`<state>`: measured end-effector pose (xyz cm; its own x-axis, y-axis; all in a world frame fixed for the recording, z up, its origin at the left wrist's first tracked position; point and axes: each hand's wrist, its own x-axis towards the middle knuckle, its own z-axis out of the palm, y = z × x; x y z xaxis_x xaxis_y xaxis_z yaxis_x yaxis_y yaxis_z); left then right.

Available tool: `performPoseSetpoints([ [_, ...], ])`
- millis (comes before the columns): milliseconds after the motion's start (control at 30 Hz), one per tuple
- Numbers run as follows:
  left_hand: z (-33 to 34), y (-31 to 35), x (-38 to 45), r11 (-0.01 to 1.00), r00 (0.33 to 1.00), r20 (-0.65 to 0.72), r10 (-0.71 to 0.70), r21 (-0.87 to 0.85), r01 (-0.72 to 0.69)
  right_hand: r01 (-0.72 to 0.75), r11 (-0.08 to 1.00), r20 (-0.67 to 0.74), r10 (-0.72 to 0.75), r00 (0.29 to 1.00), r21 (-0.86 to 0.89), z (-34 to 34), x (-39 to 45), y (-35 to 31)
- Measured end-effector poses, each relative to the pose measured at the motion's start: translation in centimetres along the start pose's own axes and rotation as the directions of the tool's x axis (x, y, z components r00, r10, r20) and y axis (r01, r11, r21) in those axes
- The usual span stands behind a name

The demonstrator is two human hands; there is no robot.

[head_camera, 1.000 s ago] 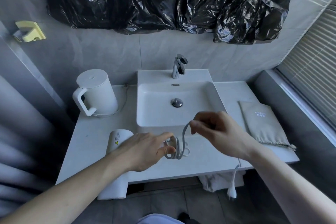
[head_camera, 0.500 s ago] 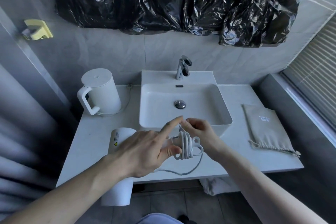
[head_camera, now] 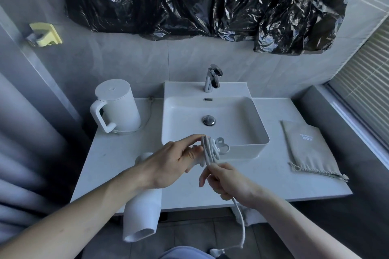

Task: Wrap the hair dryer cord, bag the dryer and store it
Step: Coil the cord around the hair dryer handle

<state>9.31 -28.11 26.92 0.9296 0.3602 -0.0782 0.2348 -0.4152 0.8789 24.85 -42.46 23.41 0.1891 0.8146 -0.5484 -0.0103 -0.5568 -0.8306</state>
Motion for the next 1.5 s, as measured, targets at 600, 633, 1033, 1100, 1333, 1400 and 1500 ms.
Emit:
performPoseSetpoints([
  [600, 0.7, -2.5, 1.3, 0.821, 0.982, 0.003, -0.189, 0.549, 0.157, 0.102, 0.632, -0.029, -0.193, 0.981, -0.768, -1.6, -8.1, -3.0],
  [633, 0.8, -2.4, 1.2, 0.801, 0.981, 0.007, -0.193, 0.578, 0.154, 0.101, 0.610, -0.038, -0.211, 0.977, -0.786, -1.9, -8.3, -3.3],
  [1033, 2.3, -1.2, -1.2, 0.730, 0.983, 0.132, -0.131, 0.683, 0.005, 0.251, 0.687, -0.106, -0.433, 0.895, -0.682, -5.5, -5.7, -7.3],
  [1100, 2.4, -0.7, -1.7, 0.746, 0.985, 0.147, -0.094, 0.666, -0.028, 0.283, 0.730, -0.147, -0.464, 0.873, -0.623, -5.9, -4.5, -6.9],
  [1333, 2.1, 0.9, -3.2, 0.711, 0.994, 0.104, -0.033, 0.702, -0.050, 0.396, 0.870, -0.318, -0.479, 0.818, -0.293, -5.0, -2.1, -5.2],
  [1400, 2.0, 0.7, -3.0, 0.698, 0.994, 0.094, -0.048, 0.715, -0.034, 0.397, 0.873, -0.279, -0.471, 0.837, -0.283, -4.6, -2.2, -5.5],
  [1500, 1.6, -0.8, -2.7, 0.751, 0.995, 0.062, -0.084, 0.660, 0.022, 0.356, 0.880, -0.273, -0.443, 0.854, -0.315, -4.7, -3.3, -6.3],
])
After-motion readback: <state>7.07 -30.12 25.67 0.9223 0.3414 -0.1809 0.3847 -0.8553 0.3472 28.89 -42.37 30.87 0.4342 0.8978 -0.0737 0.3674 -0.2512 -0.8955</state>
